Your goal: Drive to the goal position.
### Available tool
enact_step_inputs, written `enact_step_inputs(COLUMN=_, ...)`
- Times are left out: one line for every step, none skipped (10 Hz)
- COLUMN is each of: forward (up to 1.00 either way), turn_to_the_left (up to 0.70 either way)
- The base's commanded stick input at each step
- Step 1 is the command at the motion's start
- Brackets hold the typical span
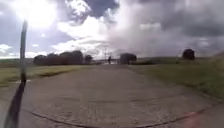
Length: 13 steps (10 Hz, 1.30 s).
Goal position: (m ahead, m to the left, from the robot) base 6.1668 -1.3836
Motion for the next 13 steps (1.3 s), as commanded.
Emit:
enact_step_inputs(forward=0.70, turn_to_the_left=0.00)
enact_step_inputs(forward=0.70, turn_to_the_left=0.00)
enact_step_inputs(forward=0.70, turn_to_the_left=0.00)
enact_step_inputs(forward=0.70, turn_to_the_left=0.00)
enact_step_inputs(forward=0.70, turn_to_the_left=0.00)
enact_step_inputs(forward=0.70, turn_to_the_left=0.00)
enact_step_inputs(forward=0.70, turn_to_the_left=0.00)
enact_step_inputs(forward=0.70, turn_to_the_left=0.00)
enact_step_inputs(forward=0.70, turn_to_the_left=0.00)
enact_step_inputs(forward=0.70, turn_to_the_left=0.00)
enact_step_inputs(forward=0.70, turn_to_the_left=0.00)
enact_step_inputs(forward=0.70, turn_to_the_left=0.00)
enact_step_inputs(forward=0.70, turn_to_the_left=0.00)
